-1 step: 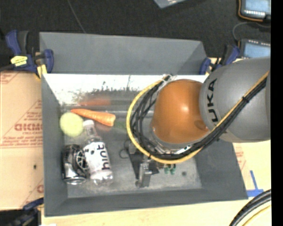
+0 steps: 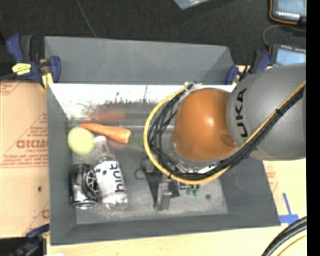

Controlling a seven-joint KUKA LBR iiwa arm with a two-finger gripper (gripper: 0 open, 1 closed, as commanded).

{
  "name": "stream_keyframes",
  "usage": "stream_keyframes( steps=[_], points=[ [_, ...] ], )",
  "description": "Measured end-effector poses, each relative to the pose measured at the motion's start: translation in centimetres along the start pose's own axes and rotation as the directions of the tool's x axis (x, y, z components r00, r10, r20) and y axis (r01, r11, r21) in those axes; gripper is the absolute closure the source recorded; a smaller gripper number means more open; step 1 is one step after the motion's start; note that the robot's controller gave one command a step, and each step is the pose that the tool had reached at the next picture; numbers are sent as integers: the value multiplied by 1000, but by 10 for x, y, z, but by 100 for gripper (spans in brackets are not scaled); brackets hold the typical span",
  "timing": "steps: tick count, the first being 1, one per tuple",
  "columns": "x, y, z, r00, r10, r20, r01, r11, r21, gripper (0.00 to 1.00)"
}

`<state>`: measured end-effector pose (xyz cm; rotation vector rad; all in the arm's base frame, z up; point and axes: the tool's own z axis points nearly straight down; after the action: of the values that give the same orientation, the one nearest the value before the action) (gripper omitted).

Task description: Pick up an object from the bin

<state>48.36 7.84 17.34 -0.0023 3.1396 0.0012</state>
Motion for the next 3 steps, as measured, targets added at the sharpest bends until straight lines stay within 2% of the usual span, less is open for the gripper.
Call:
stream_keyframes(
  steps=[1,2,3],
  points=[
    [-26,-25,21,999,-45,1,45,999,0,0],
    [-13,-75,97,993,-121,2,121,993,0,100],
    [-13,-75,97,993,-120,2,120,993,0,100]
  ],
)
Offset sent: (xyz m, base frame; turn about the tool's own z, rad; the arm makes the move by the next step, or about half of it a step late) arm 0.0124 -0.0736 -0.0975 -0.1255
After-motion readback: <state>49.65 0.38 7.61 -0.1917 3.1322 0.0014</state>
